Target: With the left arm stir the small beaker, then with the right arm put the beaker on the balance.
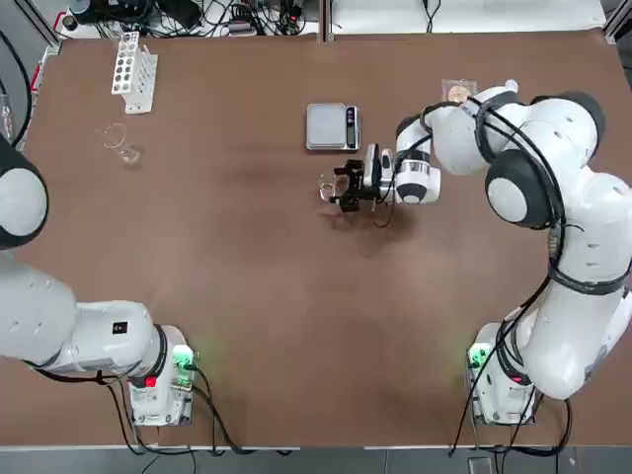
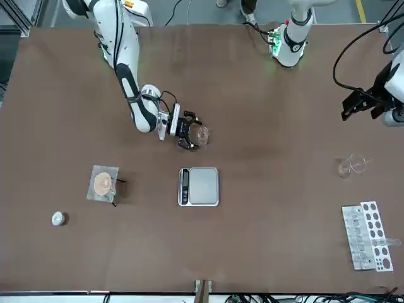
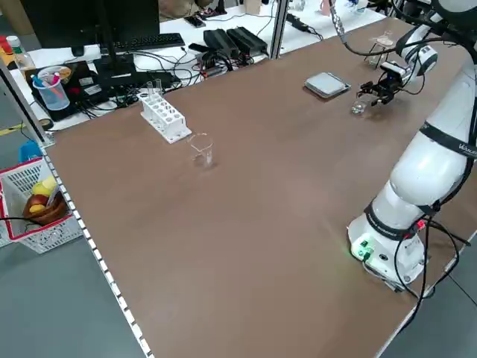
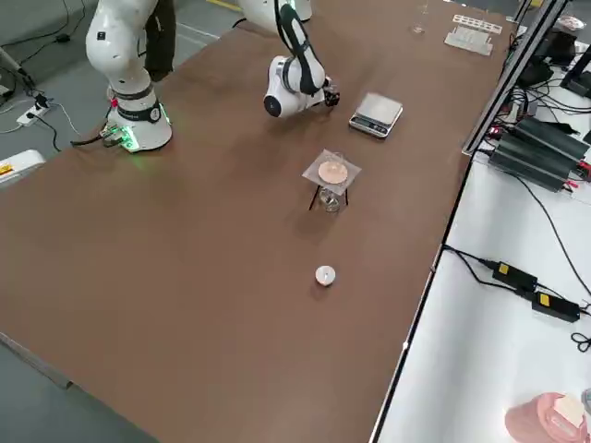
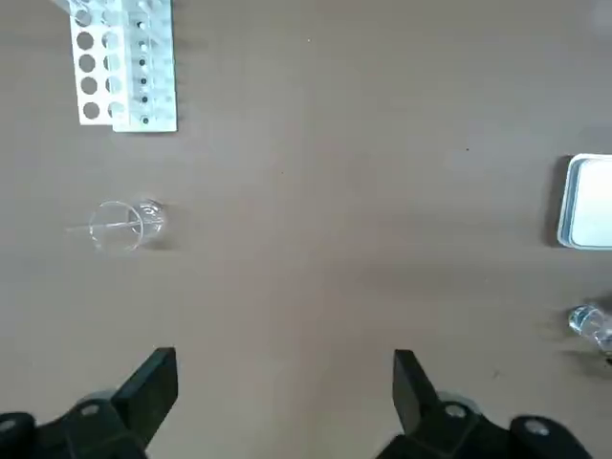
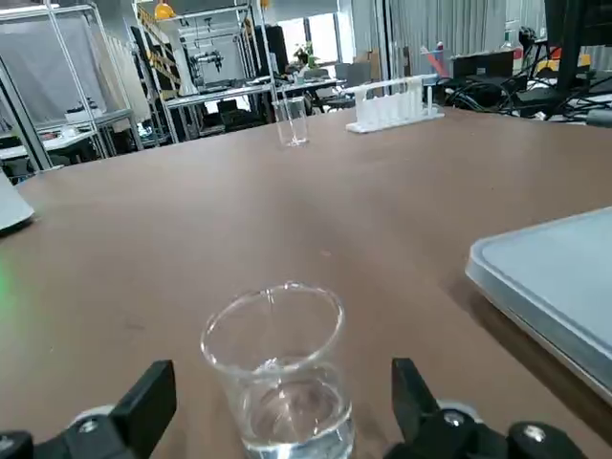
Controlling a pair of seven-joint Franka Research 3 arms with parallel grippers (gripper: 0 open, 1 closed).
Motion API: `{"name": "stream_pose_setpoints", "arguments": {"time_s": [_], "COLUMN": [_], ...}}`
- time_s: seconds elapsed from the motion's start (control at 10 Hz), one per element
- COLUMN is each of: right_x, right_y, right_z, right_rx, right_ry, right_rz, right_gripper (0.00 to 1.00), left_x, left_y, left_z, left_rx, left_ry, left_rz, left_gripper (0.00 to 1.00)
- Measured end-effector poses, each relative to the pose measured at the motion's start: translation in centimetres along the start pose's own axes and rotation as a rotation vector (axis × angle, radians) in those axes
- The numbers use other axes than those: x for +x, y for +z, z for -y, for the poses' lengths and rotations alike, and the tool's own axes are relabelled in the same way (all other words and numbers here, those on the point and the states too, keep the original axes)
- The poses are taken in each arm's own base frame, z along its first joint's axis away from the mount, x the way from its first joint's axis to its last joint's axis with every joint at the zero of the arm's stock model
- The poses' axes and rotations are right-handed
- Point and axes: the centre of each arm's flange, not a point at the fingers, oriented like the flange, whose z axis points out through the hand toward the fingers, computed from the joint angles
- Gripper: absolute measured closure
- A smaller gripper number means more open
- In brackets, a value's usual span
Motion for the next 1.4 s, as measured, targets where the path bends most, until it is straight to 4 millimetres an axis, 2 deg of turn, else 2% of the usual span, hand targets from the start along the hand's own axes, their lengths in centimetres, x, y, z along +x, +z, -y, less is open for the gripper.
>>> {"name": "stream_pose_setpoints", "arguments": {"time_s": [0.5, 0.7, 0.8, 1.4], "right_x": [-0.2, 0.1, 0.2, 0.5], "right_y": [0.9, 1.1, 1.2, 1.2], "right_z": [0.0, -0.3, -0.4, -0.8], "right_rx": [0.001, -0.006, -0.01, -0.021], "right_ry": [-0.002, -0.005, -0.006, 0.008], "right_rz": [-0.004, -0.006, -0.007, -0.018], "right_gripper": [0.04, 0.32, 0.42, 0.42], "left_x": [0.0, 0.1, 0.1, 0.0], "left_y": [0.0, 0.0, 0.0, 0.0], "left_z": [0.4, 0.5, 0.5, 0.1], "left_rx": [-0.002, -0.002, -0.002, -0.002], "left_ry": [-0.01, -0.013, -0.013, -0.005], "left_rz": [0.0, 0.0, 0.0, 0.0], "left_gripper": [0.0, 0.0, 0.0, 0.0]}}
